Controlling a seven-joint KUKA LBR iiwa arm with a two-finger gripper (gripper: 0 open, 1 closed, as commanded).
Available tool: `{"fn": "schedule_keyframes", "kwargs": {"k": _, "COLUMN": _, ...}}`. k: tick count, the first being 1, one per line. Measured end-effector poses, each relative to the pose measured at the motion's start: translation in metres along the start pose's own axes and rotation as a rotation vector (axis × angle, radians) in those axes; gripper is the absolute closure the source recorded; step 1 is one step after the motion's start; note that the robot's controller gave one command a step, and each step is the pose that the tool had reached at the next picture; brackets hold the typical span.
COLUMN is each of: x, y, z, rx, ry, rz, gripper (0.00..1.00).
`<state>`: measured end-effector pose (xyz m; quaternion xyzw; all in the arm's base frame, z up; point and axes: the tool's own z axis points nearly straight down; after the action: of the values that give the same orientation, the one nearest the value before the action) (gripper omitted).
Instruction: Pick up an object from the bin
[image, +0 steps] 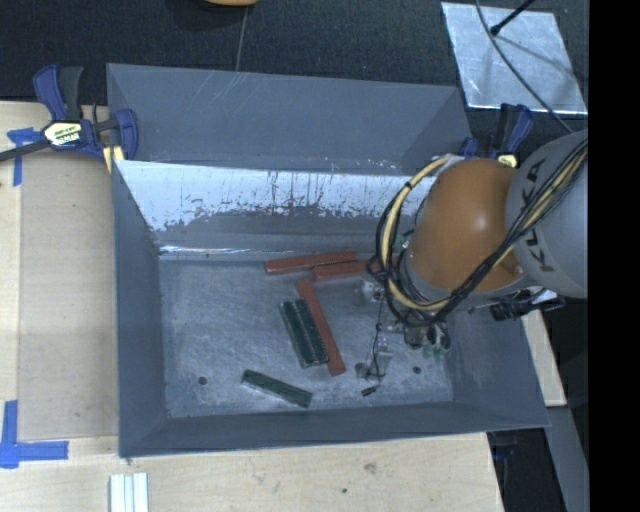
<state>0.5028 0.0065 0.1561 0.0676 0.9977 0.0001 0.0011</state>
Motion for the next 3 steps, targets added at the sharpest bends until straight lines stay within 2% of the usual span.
{"fn": "schedule_keyframes", "kwargs": {"k": 1, "x": -0.063, "y": -0.006, "z": 0.021, "rx": -0.001, "ry": -0.002, "rz": 0.027, "gripper": 0.00}}
{"fn": "schedule_keyframes", "kwargs": {"k": 2, "x": -0.021, "y": 0.069, "z": 0.082, "rx": 0.000, "ry": 0.009, "rz": 0.045, "gripper": 0.00}}
{"fn": "schedule_keyframes", "kwargs": {"k": 3, "x": -0.118, "y": 0.055, "z": 0.081, "rx": -0.003, "ry": 0.011, "rz": 0.040, "gripper": 1.00}}
